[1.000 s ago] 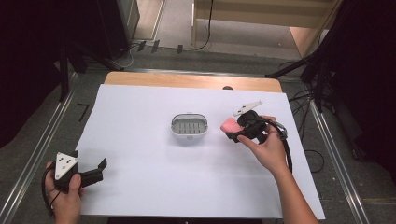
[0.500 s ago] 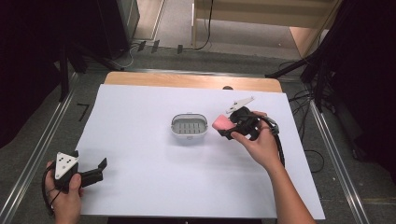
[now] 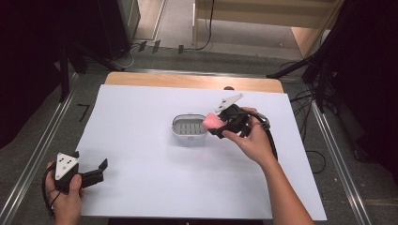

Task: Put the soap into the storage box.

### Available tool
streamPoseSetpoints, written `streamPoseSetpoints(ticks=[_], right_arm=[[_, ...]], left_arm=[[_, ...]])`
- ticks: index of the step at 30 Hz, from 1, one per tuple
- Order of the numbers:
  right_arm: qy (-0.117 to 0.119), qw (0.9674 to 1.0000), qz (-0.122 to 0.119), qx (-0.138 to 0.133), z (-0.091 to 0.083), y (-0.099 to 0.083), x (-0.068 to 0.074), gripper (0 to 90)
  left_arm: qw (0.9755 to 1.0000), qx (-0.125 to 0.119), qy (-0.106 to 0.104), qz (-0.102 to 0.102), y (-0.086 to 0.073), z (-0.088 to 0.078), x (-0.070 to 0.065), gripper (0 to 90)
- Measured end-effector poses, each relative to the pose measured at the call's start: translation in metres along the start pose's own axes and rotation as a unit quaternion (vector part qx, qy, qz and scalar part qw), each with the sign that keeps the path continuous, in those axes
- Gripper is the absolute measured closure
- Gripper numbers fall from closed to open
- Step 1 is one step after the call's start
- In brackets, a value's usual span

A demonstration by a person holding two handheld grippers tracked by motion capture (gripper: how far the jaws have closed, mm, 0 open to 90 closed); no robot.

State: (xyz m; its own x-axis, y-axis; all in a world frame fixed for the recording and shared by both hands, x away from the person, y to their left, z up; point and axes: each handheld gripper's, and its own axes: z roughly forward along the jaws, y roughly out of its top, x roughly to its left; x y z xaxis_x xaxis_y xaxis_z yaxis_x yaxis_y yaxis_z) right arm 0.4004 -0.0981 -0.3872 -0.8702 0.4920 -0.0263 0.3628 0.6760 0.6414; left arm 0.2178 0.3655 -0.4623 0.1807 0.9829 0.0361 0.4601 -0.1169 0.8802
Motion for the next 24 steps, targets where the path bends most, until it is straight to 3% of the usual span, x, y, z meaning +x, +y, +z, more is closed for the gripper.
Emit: streamPoseSetpoints(ticks=[8, 24], right_arm=[[0.005, 0.9998, -0.016, 0.004, 0.011, 0.013, 0.004, 38.9], [0.024, 0.9993, -0.025, 0.01, 0.03, 0.033, 0.009, 38.9]], left_arm=[[1.0, 0.0, -0.001, 0.0, 0.0, 0.0, 0.0, 0.0], [1.0, 0.001, -0.002, 0.0, 0.0, 0.0, 0.0, 0.0]])
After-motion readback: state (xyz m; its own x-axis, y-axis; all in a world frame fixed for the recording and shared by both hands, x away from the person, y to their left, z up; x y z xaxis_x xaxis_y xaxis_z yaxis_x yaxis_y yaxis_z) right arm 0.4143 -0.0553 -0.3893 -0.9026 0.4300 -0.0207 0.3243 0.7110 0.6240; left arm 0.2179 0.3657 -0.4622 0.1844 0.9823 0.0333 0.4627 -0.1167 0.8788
